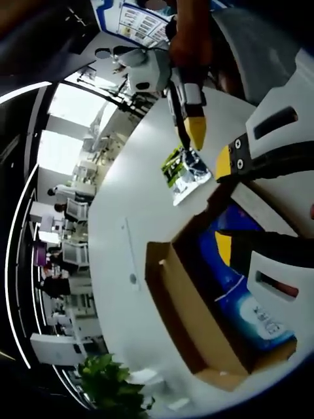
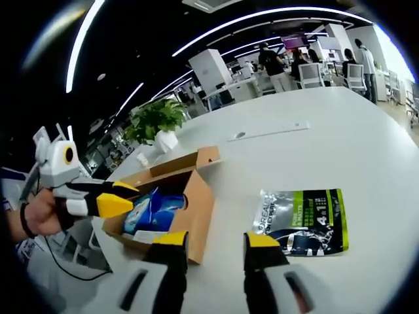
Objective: Operate the shoe box by opening the lid, removing the specified soft item, and placing it in the target area until the item is outside and the box remains undamaged.
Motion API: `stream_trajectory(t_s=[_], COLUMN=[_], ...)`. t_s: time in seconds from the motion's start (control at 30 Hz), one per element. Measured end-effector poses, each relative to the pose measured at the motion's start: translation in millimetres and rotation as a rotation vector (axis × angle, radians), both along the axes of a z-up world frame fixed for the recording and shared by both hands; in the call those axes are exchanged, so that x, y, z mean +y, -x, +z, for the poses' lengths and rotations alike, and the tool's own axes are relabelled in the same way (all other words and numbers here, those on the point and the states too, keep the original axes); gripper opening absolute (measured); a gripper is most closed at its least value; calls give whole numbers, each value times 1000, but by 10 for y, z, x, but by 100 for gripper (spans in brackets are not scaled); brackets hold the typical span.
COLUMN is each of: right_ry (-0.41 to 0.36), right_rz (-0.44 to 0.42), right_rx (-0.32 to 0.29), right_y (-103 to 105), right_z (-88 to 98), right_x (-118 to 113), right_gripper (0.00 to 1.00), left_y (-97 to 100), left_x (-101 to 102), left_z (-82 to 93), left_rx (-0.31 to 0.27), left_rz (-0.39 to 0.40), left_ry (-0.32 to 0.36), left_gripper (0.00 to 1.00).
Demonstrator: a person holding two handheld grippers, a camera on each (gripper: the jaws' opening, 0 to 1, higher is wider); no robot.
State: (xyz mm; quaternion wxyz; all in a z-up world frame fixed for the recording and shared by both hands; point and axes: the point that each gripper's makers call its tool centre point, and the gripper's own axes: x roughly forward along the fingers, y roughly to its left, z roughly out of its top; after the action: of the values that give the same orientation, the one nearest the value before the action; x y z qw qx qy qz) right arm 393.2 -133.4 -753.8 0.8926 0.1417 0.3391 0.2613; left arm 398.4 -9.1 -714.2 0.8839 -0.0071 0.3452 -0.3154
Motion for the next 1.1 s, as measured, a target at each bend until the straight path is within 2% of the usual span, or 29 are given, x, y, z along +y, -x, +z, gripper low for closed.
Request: stream_trajectory(t_s=[0.17,0.5,0.57,1.1], right_ry=[-7,-21,-21,-32], right_rz=[12,37,41,103], right_rx=[0,-29,-33,-8], right_y=[31,81,104,299], right_z=[-5,143,158,63], right_x=[99,297,332,631], right_gripper=[30,31,31,31], left_y=[47,122,163,254], left_x=[108,347,396,758], left_z=[31,24,32,-13], left_rx=[-6,-7,-18,-14], left_rz=[20,79,90,153], left_ry=[5,26,12,24], left_gripper=[28,29,29,29])
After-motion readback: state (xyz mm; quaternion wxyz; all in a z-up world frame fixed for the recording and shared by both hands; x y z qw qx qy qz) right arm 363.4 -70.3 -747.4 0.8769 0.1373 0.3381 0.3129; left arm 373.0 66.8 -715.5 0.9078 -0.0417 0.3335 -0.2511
